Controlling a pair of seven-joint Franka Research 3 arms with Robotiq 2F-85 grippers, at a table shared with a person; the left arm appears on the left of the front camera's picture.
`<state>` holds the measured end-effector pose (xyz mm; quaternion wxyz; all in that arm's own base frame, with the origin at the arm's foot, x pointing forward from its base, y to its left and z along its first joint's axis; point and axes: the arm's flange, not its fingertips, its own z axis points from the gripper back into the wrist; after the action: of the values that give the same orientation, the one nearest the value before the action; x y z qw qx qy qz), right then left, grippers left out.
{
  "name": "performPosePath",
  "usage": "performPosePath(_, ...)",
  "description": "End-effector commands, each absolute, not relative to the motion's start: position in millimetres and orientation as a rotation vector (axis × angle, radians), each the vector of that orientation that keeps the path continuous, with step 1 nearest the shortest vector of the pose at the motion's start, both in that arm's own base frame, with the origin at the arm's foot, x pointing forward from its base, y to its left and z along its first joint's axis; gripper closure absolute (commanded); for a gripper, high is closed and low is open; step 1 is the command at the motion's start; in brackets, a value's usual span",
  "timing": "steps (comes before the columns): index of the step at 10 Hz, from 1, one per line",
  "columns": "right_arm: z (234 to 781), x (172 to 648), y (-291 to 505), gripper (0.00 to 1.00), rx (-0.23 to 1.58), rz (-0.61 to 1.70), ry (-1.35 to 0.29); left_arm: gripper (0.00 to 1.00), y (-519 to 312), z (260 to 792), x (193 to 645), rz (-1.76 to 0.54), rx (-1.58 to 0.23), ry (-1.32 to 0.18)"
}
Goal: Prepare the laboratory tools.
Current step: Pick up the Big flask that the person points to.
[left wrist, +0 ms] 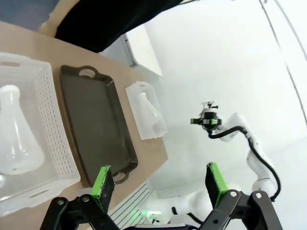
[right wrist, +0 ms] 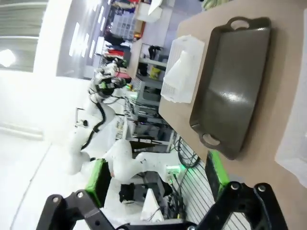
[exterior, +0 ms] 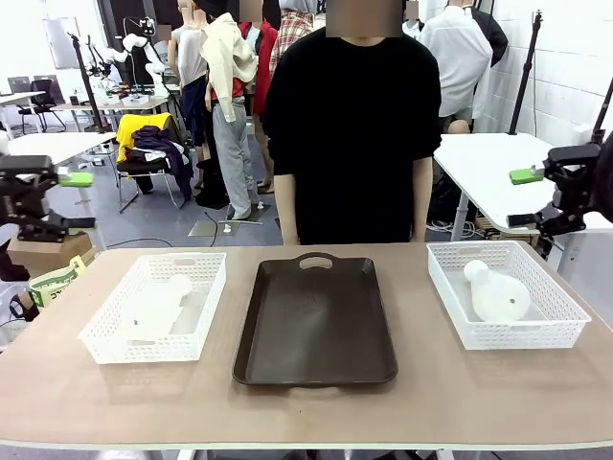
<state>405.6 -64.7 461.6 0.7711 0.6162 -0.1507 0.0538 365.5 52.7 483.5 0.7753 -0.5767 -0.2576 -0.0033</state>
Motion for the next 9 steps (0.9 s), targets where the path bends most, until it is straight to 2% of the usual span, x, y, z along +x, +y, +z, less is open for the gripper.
performPosePath(1, 454, 405, -71, 0.0, 1.391, 0.098, -0.356, 0.0, 71, 460, 338, 0.026, -1.315, -0.551)
performPosePath(3, 449, 407, -78, 0.0, 1.396, 0.077, -0.34, 0.0, 90, 453, 329, 0.073, -1.423, -0.473)
performPosePath(6, 440, 415, -69, 0.0, 1.398, 0.077, -0.287, 0.0, 82, 448, 334, 0.075, -1.444, -0.368)
performPosePath(8, 447, 416, -63, 0.0, 1.388, 0.101, -0.29, 0.0, 66, 446, 340, 0.06, -1.463, -0.349)
performPosePath(9, 438, 410, -66, 0.0, 1.377, 0.075, -0.275, 0.0, 54, 448, 346, 0.078, -1.405, -0.392)
